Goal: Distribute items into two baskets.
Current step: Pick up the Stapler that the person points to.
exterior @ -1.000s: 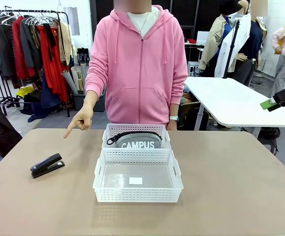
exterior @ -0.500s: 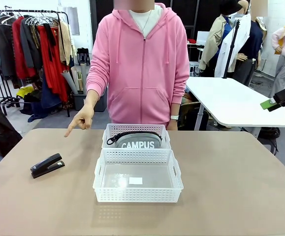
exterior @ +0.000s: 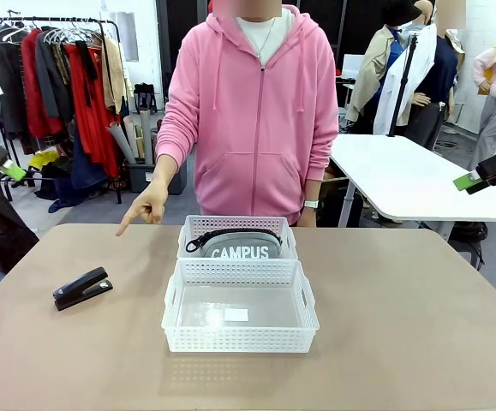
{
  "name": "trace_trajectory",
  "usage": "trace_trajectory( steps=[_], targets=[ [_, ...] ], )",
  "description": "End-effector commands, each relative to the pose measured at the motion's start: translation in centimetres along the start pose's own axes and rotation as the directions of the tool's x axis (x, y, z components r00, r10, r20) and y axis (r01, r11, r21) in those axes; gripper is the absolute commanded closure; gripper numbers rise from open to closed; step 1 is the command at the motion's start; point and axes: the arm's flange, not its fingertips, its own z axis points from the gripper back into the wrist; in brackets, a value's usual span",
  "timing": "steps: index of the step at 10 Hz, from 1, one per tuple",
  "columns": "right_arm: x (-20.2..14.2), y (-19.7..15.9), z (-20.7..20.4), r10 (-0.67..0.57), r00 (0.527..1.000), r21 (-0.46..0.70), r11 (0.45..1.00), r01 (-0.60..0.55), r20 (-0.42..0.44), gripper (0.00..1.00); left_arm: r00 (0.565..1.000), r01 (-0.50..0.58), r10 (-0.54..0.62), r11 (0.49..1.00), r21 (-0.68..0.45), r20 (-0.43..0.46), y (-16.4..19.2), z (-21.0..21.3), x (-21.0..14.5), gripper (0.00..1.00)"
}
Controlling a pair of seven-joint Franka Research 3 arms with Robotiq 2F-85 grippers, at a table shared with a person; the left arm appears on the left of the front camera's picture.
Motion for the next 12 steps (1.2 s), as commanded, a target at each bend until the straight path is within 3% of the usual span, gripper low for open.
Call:
trace_trajectory(
  steps=[1,8,12],
  targets=[
    [0.0,0.0,0.0,-0.001,1.0,0.001,1.0,0.001,0.002,0.0,0.996,0.057,-0.055,0.998,0.034,-0.065,0.4,-2.0,1.1,0.0],
    [0.0,0.0,0.0,-0.001,1.0,0.001,1.0,0.001,0.002,0.0,0.94,0.186,-0.185,0.982,-0.025,-0.286,-1.4,-10.3,0.8,0.0],
    [0.0,0.0,0.0,-0.001,1.0,0.001,1.0,0.001,0.002,0.0,0.903,0.269,-0.288,0.957,-0.105,-0.318,-2.6,-13.5,0.6,0.0]
  ],
)
